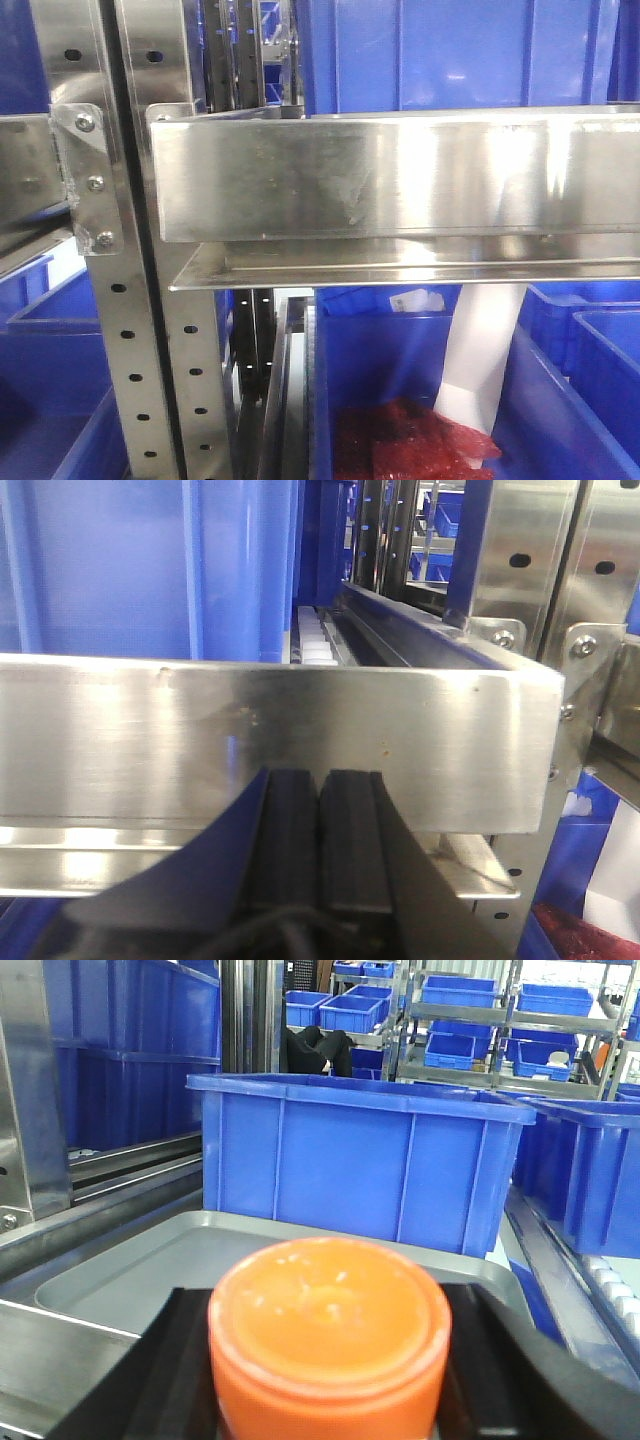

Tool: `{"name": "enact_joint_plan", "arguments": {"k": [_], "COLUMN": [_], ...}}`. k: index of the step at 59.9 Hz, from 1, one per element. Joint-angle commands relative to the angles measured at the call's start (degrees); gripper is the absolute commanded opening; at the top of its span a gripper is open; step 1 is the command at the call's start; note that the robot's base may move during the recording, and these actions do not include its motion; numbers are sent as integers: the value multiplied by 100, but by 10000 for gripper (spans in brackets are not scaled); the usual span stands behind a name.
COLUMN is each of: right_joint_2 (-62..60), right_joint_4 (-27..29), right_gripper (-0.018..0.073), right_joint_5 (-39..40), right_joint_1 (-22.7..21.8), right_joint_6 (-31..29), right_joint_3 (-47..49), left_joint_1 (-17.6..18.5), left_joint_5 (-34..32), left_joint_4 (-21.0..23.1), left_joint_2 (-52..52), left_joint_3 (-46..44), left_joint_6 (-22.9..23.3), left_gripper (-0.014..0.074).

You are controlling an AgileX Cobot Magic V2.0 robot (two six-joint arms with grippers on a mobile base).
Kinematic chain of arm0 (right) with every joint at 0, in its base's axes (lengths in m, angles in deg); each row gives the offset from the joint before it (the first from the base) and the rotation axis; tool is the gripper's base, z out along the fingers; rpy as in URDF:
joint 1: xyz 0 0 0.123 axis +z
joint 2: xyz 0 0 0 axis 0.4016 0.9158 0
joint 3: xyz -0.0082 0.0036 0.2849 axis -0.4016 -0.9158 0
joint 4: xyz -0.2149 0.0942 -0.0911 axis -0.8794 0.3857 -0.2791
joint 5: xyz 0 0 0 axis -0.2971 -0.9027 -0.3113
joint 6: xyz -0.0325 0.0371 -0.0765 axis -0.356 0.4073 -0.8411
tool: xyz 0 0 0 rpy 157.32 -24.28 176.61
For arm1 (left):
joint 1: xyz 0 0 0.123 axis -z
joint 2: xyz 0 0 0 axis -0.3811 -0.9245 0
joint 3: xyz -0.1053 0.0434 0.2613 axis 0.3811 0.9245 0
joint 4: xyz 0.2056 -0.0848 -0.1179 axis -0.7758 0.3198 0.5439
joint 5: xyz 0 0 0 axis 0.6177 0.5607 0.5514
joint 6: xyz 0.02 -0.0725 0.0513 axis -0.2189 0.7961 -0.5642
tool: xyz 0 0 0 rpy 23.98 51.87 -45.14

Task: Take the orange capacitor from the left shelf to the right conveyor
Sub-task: 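Lift the orange cylinder off the shelf with the right gripper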

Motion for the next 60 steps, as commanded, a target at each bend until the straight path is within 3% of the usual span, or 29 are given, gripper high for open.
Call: {"name": "enact_joint_plan", "arguments": {"k": [1,60], "right_joint_2": [56,56], "right_joint_4": [-48,-48], "right_gripper": [49,49], "right_joint_5": [493,493], "right_joint_1": [-40,-40], "right_joint_6": [4,4], "right_joint_3": [157,157], "left_joint_1": [31,31], "left_joint_5": [-521,-521], "left_joint_4": [13,13], "left_joint_2": [68,68], "left_joint_3": [-17,-17], "left_joint_6": [10,10], "left_gripper": [-127,-127]}}
